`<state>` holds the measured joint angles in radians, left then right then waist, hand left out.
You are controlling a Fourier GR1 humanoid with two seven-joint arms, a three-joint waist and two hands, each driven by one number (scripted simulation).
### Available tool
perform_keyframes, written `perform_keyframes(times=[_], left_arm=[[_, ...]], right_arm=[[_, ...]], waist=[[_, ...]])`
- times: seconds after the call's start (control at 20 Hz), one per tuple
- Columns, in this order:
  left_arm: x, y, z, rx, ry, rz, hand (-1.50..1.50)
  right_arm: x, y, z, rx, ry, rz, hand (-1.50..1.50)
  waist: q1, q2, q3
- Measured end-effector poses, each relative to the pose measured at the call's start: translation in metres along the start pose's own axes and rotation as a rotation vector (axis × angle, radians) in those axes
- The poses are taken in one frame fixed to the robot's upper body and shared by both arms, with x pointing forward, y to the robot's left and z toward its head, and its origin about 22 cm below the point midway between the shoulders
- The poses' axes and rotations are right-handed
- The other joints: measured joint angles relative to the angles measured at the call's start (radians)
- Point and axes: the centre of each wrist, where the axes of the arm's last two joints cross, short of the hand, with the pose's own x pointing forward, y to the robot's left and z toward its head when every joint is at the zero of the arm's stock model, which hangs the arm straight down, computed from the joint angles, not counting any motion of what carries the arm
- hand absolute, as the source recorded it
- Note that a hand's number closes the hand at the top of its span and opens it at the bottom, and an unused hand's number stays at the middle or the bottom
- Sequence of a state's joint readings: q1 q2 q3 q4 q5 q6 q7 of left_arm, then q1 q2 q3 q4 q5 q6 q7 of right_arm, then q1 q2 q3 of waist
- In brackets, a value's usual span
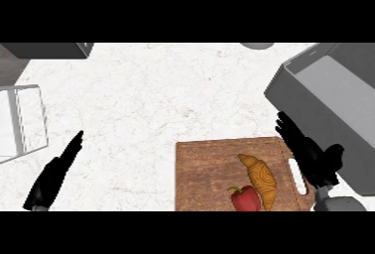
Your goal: Pick the bell pepper from the cutting board and place it in the cardboard box
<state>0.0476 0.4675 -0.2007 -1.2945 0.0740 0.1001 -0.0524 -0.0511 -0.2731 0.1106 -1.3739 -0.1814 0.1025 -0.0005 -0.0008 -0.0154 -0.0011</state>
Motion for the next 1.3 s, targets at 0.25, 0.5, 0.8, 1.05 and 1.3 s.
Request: perform_keyframes(times=[0.25,0.5,0.8,1.05,1.3], left_arm=[[0.035,0.001,-0.01,0.085,-0.115,0.168,0.0],[0.073,-0.009,-0.021,0.133,-0.206,0.358,0.0],[0.108,-0.01,-0.019,0.136,-0.24,0.447,0.0],[0.117,-0.013,-0.02,0.142,-0.241,0.461,0.0],[0.118,-0.011,-0.018,0.145,-0.239,0.464,0.0]], right_arm=[[0.031,-0.037,0.012,-0.132,-0.217,0.024,1.5],[0.046,-0.082,0.038,-0.307,-0.327,0.313,-1.5],[0.042,-0.088,0.071,-0.311,-0.521,0.522,-1.5],[0.072,-0.09,0.095,-0.164,-0.483,0.76,-1.5],[0.105,-0.076,0.112,0.035,-0.306,0.94,-1.5]], waist=[[-0.013,0.001,0.001],[-0.026,0.001,-0.002],[-0.017,0.008,0.001],[-0.019,0.009,-0.001],[-0.016,0.01,-0.003]])
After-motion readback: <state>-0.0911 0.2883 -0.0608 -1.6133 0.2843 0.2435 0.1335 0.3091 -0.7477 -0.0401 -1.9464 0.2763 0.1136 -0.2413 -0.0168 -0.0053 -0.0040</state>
